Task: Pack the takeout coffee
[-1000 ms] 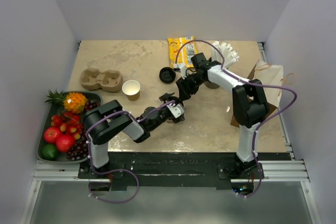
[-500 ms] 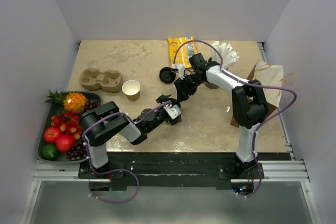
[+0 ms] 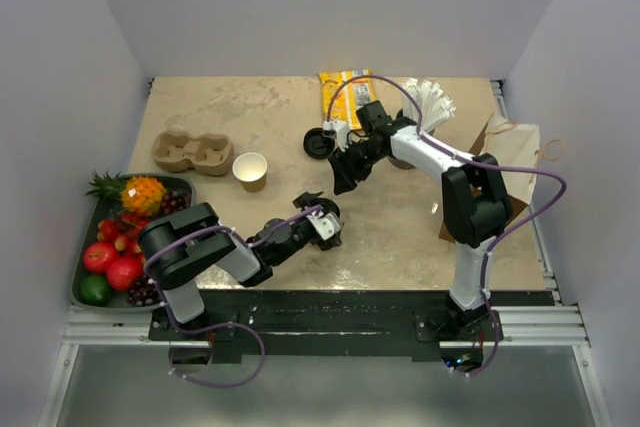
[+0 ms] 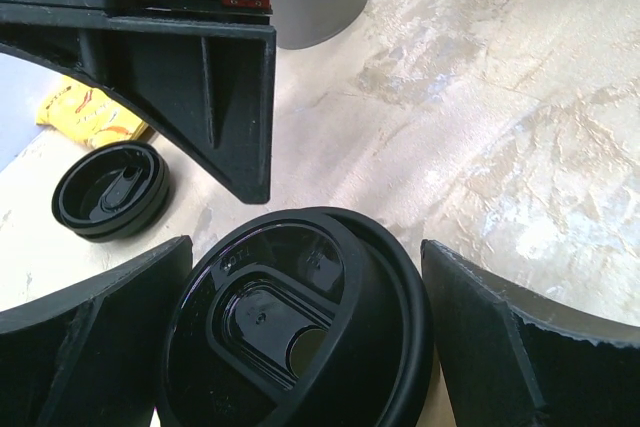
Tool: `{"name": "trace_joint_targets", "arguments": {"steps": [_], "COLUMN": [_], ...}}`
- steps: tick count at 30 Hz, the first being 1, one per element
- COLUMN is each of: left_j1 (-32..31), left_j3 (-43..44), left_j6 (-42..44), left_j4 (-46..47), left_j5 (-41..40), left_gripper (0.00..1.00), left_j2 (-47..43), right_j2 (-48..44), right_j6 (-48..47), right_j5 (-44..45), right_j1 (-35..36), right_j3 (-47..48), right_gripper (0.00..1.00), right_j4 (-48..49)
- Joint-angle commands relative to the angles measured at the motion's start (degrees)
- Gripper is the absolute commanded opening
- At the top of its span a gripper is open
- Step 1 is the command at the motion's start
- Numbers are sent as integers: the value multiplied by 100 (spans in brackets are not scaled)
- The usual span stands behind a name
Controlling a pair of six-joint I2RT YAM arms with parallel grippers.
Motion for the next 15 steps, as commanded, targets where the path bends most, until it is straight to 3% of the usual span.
{"name": "trace_joint_targets", "arguments": {"steps": [1,9,15], "left_j1": [-133,-204,-204], "left_j3": [-224,-708,-910], "left_j6": [-139,-192,-306], "left_j4": [3354,3337,3354], "left_j5": [-296,-455,-455], "left_gripper": [100,99,100], "left_j2": [-282,-641,-704], "right_j2": [-291,-519,-958], "right_j6": [61,-210,-18], "right_j5": [176,89,-1176], "right_j1": [72,72,37], "right_j3": [9,36,88], "right_gripper": [58,58,60], "right_j4": [159,-244,-483]}}
